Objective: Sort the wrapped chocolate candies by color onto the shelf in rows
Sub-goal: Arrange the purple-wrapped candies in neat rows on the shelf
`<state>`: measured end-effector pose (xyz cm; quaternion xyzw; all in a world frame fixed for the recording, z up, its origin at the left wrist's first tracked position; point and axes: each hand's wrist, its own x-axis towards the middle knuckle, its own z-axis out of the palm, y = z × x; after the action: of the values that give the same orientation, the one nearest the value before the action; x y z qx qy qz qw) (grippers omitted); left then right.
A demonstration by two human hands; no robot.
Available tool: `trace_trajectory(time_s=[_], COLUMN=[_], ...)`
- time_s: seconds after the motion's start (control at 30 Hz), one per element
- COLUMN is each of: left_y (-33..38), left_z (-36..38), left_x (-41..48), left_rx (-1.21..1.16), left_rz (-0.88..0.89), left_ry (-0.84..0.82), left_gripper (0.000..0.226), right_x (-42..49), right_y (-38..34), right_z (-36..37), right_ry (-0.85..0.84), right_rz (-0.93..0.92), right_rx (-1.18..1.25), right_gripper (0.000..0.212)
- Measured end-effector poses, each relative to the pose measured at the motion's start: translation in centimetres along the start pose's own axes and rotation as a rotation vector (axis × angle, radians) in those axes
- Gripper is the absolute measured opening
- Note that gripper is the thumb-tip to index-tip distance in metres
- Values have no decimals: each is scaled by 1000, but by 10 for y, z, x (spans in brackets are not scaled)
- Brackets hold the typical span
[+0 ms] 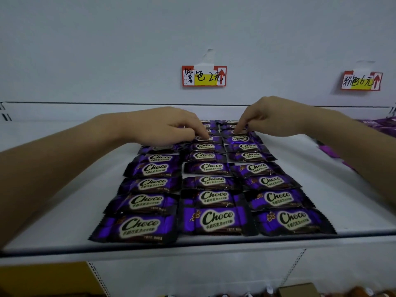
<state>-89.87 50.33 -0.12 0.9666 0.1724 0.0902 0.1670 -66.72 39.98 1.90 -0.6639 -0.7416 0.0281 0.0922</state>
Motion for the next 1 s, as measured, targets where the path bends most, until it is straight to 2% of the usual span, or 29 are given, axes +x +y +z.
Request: trace_trajectory(time_s=[0.13, 0.27, 0.4, 0.53, 0.73, 1.0], left_y=[0, 2, 7, 19, 29, 33], left_z=[-6, -19, -25, -19, -12, -8], left_x=[-3, -10, -16, -18, -17, -18], left_rx=[21, 16, -2, -33, 1, 7], left_rz=[3, -13, -9, 19, 34, 63], left_ry=[25, -22, 2, -40, -53, -66], left_gripper=[39, 38, 27, 40, 45, 39], right_x=[-3, -7, -9, -14, -27, -39], right_y=[0, -3, -8, -15, -33, -39], right_z=[-4, -1, -2, -5, -7, -9], right_ry=[56, -13, -4, -84, -172, -303], right_rz=[-61, -127, -115, -114, -177, -205], right_rx=[139, 140, 213, 305, 427, 341], right_gripper=[42, 44, 28, 14, 31, 26])
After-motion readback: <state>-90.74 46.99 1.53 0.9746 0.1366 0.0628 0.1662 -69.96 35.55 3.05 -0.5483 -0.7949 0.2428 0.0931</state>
